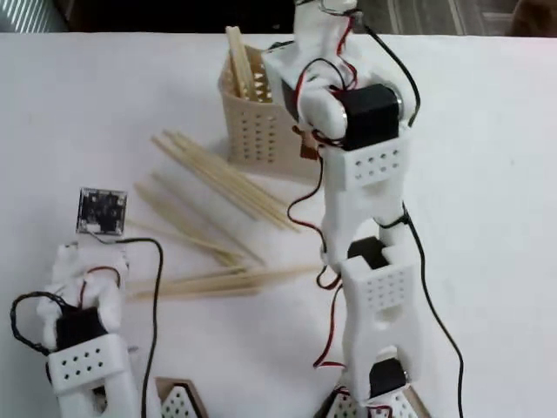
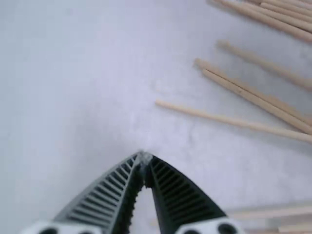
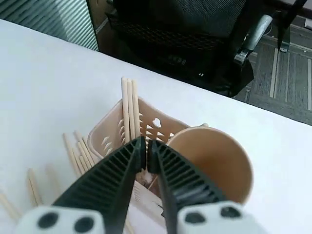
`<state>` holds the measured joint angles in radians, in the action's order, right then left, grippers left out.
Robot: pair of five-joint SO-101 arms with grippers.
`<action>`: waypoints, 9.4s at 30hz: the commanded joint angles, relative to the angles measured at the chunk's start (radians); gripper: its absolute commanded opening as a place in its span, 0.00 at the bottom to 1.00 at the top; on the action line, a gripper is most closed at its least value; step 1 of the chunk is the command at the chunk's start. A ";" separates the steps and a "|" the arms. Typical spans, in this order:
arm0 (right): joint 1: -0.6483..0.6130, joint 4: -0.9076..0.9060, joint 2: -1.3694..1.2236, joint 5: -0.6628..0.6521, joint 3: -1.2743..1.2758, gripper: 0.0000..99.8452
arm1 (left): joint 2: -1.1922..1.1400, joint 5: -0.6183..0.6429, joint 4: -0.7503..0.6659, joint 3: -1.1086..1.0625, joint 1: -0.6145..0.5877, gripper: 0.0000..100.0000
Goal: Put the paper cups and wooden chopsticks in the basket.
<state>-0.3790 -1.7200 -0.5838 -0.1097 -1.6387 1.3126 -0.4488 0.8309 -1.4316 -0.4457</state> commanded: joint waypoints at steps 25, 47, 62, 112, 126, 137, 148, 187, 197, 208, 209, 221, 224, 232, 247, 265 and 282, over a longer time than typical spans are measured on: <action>0.114 0.223 0.901 0.005 1.588 0.02 | -0.544 -0.431 0.680 0.829 0.317 0.21; 0.433 0.840 0.903 0.127 2.139 0.02 | -0.983 -0.431 0.245 0.509 0.532 0.23; 0.435 0.834 0.908 0.127 2.142 0.02 | -1.170 -0.431 0.252 0.580 0.636 0.06; 0.435 0.840 0.906 0.127 2.159 0.02 | -0.320 -0.428 0.941 0.901 0.601 0.02; 0.435 0.840 0.906 0.127 2.162 0.02 | -0.363 -0.439 0.479 0.362 0.595 0.02; 0.433 0.840 0.903 0.127 2.162 0.02 | -0.363 -0.419 0.431 0.276 0.519 0.21; 0.432 0.840 0.903 0.127 2.162 0.02 | -0.441 -0.414 0.445 0.364 0.558 0.21; 0.429 0.840 0.903 0.127 2.162 0.02 | -1.082 -0.216 0.496 0.646 0.727 0.11; 0.432 0.840 0.903 0.127 2.162 0.02 | -0.863 -0.227 0.499 0.592 0.673 0.26; 0.427 0.840 0.903 0.127 2.163 0.02 | -0.866 -0.235 0.278 0.457 0.613 0.27; 0.427 0.840 0.903 0.127 2.163 0.02 | -0.866 -0.253 0.269 0.456 0.604 0.27; 0.426 0.840 0.901 0.127 2.163 0.02 | -0.955 -0.288 0.226 0.463 0.598 0.27; 0.426 0.840 0.901 0.127 2.163 0.02 | -1.061 -0.287 0.270 0.549 0.593 0.26; 0.426 0.840 0.901 0.127 2.163 0.02 | -1.282 -0.245 0.302 0.683 0.642 0.15; 0.432 0.840 0.901 0.127 2.163 0.02 | -1.115 -0.203 0.379 0.606 0.765 0.02; 0.432 0.842 0.901 0.126 2.163 0.02 | -0.544 -0.118 0.736 0.910 0.759 0.02; 0.429 0.842 0.901 0.126 2.163 0.02 | -0.769 -0.138 0.356 0.569 0.621 0.27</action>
<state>0.0445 -0.8945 0.2770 0.0115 0.5278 0.5685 -0.5792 1.2973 -0.8224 0.1634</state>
